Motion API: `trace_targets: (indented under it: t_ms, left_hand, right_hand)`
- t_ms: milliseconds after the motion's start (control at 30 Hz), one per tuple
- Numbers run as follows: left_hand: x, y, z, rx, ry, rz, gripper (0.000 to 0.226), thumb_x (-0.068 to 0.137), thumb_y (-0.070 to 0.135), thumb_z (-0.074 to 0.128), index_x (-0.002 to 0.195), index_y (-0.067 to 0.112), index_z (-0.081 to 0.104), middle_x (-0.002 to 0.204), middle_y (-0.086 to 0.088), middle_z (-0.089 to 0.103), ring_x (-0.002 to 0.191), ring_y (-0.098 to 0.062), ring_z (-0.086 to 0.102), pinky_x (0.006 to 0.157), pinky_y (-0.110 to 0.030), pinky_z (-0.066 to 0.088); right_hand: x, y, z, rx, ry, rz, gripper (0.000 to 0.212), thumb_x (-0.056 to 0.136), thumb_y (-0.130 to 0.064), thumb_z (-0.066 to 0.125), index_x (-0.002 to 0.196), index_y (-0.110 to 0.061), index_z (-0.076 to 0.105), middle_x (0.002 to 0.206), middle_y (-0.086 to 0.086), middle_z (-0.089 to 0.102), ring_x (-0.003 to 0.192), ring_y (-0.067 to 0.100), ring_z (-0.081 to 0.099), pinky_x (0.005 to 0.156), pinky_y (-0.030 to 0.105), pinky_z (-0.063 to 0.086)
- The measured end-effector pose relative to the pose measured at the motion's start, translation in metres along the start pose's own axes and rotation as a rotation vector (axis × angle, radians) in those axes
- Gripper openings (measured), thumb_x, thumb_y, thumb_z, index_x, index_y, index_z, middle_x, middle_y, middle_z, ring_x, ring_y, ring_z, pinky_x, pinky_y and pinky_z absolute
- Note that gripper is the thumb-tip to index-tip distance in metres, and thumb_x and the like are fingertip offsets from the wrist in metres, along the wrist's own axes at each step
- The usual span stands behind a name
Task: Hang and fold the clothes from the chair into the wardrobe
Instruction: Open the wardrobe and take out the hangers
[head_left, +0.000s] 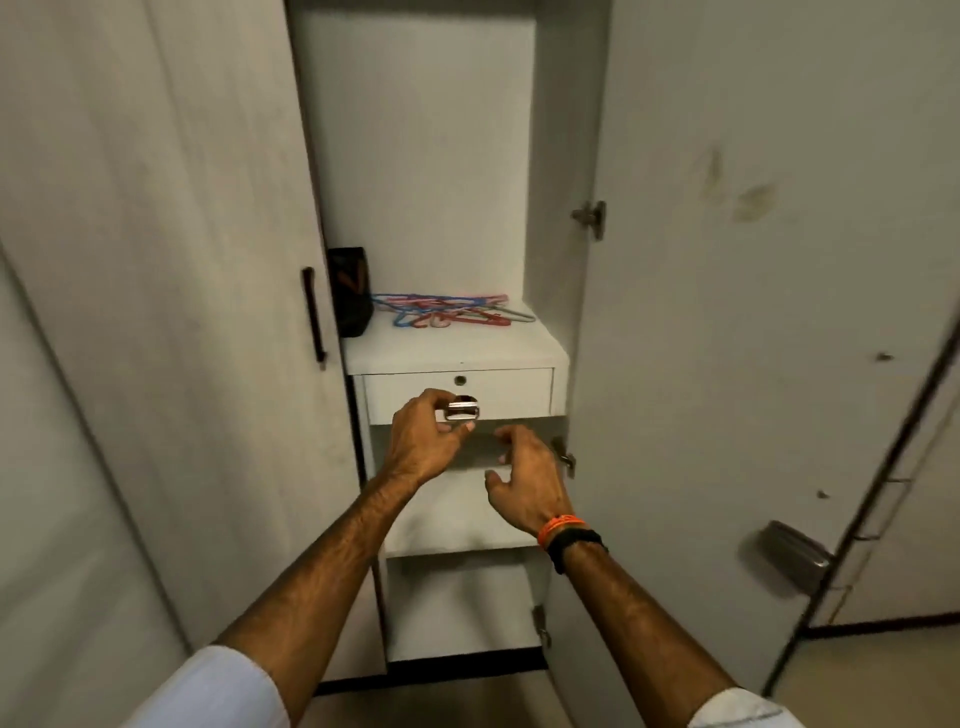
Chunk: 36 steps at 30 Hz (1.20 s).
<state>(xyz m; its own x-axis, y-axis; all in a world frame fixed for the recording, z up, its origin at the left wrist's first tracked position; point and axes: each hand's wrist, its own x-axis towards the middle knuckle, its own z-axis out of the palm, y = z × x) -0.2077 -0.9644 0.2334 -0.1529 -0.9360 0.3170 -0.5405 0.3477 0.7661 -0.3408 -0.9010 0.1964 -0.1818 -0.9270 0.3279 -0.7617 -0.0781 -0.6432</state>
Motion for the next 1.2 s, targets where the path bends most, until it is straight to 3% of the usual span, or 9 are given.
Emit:
trace_targets:
  t_ms: [200,333,533,667,833,933,1067,1133,1200]
  left_hand:
    - [0.060,-0.078,-0.068,0.023,0.147,-0.149,0.047,0.084,0.026,0.077,0.126,0.015,0.058,0.128,-0.003,0.062,0.086,-0.014,0.061,0.087,-0.027,0.049]
    - [0.118,-0.126,-0.109,0.012,0.204,-0.185,0.046,0.086,0.023,0.075,0.127,0.012,0.058,0.128,-0.004,0.062,0.103,-0.022,0.064,0.091,-0.027,0.046]
    - [0.208,-0.166,-0.156,0.018,0.218,-0.219,0.052,0.086,0.020,0.075,0.132,0.009,0.053,0.130,-0.007,0.060,0.116,-0.025,0.058,0.096,-0.031,0.047]
    - [0.253,-0.174,-0.168,-0.010,0.209,-0.187,0.053,0.084,0.017,0.076,0.130,0.008,0.052,0.127,-0.008,0.061,0.114,-0.023,0.060,0.092,-0.024,0.045]
    - [0.280,-0.172,-0.165,-0.047,0.137,-0.158,0.041,0.085,0.014,0.073,0.122,0.012,0.056,0.109,-0.002,0.067,0.102,-0.020,0.065,0.097,-0.030,0.051]
    - [0.277,-0.170,-0.164,-0.016,0.106,-0.148,0.032,0.087,0.010,0.070,0.115,0.016,0.055,0.097,0.001,0.066,0.095,-0.017,0.064,0.096,-0.032,0.051]
    - [0.249,-0.167,-0.158,-0.010,0.188,-0.143,0.035,0.087,0.011,0.071,0.115,0.017,0.051,0.094,0.003,0.062,0.083,-0.009,0.061,0.080,-0.016,0.052]
    - [0.229,-0.164,-0.158,-0.003,0.257,-0.134,0.033,0.087,0.018,0.073,0.110,0.021,0.049,0.090,0.006,0.060,0.077,-0.003,0.059,0.064,-0.003,0.045]
    - [0.202,-0.160,-0.164,-0.002,0.306,-0.132,0.031,0.087,0.024,0.074,0.107,0.021,0.052,0.084,0.009,0.060,0.074,-0.001,0.059,0.061,0.000,0.043]
  right_hand:
    - [0.081,-0.044,0.075,0.109,-0.184,-0.002,0.057,0.082,-0.004,0.069,0.133,-0.012,0.044,0.118,0.001,0.052,0.101,0.015,0.055,0.091,0.030,0.051]
    - [0.145,-0.068,0.132,0.081,-0.209,-0.041,0.060,0.079,-0.002,0.069,0.132,-0.011,0.045,0.126,0.006,0.055,0.111,0.022,0.057,0.095,0.035,0.052]
    - [0.240,-0.104,0.194,0.092,-0.224,-0.054,0.055,0.082,-0.010,0.071,0.131,-0.012,0.046,0.122,0.004,0.056,0.107,0.020,0.059,0.091,0.030,0.051]
    - [0.285,-0.121,0.226,0.091,-0.249,-0.040,0.062,0.080,-0.009,0.073,0.134,-0.011,0.043,0.125,0.007,0.056,0.115,0.025,0.057,0.098,0.038,0.051]
    - [0.324,-0.131,0.249,0.109,-0.250,-0.007,0.080,0.081,-0.012,0.075,0.147,-0.010,0.031,0.143,0.011,0.047,0.130,0.028,0.049,0.108,0.038,0.044]
    - [0.333,-0.131,0.255,0.123,-0.292,-0.005,0.077,0.082,-0.013,0.074,0.147,-0.010,0.032,0.143,0.012,0.049,0.130,0.029,0.049,0.108,0.038,0.043]
    - [0.323,-0.126,0.258,0.115,-0.381,-0.055,0.051,0.084,-0.016,0.073,0.129,-0.011,0.050,0.119,0.010,0.064,0.110,0.027,0.062,0.094,0.035,0.053]
    - [0.309,-0.125,0.255,0.114,-0.422,-0.141,0.042,0.082,-0.021,0.073,0.121,-0.014,0.058,0.107,0.006,0.068,0.099,0.024,0.066,0.088,0.035,0.056]
    - [0.290,-0.124,0.255,0.084,-0.439,-0.259,0.041,0.080,-0.031,0.074,0.116,-0.017,0.062,0.100,0.002,0.069,0.093,0.020,0.066,0.083,0.033,0.056]
